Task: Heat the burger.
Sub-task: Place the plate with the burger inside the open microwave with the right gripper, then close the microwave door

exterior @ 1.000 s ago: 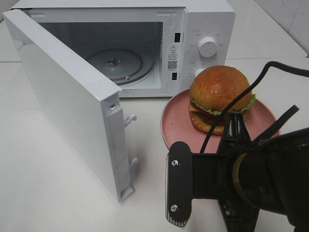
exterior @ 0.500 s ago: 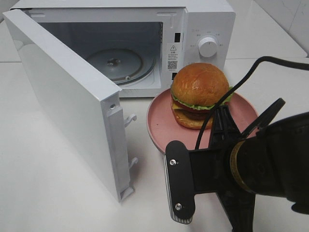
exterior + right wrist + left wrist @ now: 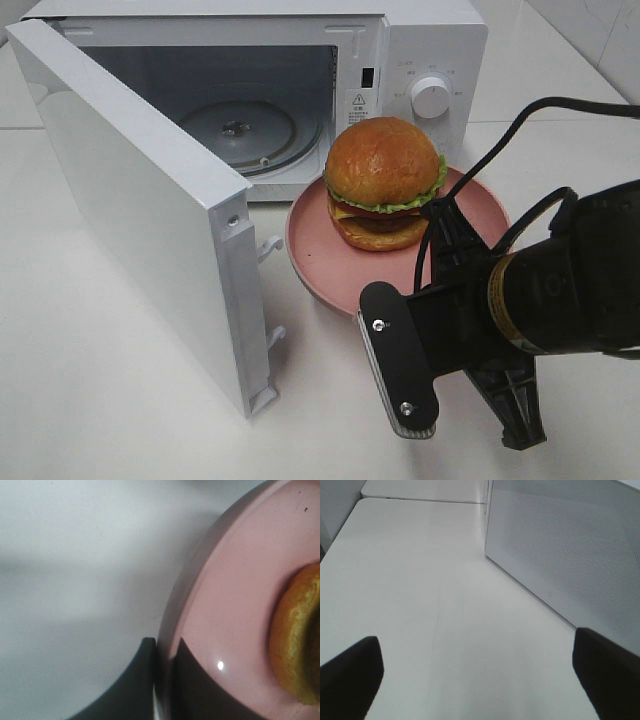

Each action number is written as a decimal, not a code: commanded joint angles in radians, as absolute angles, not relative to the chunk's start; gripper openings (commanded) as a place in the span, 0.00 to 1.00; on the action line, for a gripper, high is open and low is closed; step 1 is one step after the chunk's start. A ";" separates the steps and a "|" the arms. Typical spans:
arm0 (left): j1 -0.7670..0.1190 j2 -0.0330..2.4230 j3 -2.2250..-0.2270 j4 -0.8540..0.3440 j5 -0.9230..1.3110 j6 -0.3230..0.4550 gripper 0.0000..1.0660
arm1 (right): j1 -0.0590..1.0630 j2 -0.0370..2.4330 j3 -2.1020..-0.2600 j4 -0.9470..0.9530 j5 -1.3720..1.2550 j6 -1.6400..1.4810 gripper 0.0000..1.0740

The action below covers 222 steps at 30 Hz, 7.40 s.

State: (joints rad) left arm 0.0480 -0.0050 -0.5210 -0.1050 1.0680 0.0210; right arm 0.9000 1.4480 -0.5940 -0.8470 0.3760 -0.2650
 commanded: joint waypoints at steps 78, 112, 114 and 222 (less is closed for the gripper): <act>0.051 -0.020 -0.519 -0.112 1.071 0.021 0.91 | 0.601 1.642 -0.912 0.238 0.331 -1.860 0.00; 0.051 -0.020 -0.519 -0.112 1.071 0.022 0.91 | 0.601 1.817 -1.204 0.237 0.468 -1.808 0.00; 0.051 -0.020 -0.519 -0.112 1.071 0.022 0.91 | 0.601 1.820 -1.209 0.237 0.467 -1.801 0.00; 0.051 -0.020 -0.519 -0.112 1.071 0.022 0.91 | 0.619 2.276 -1.827 0.008 0.462 -1.231 0.68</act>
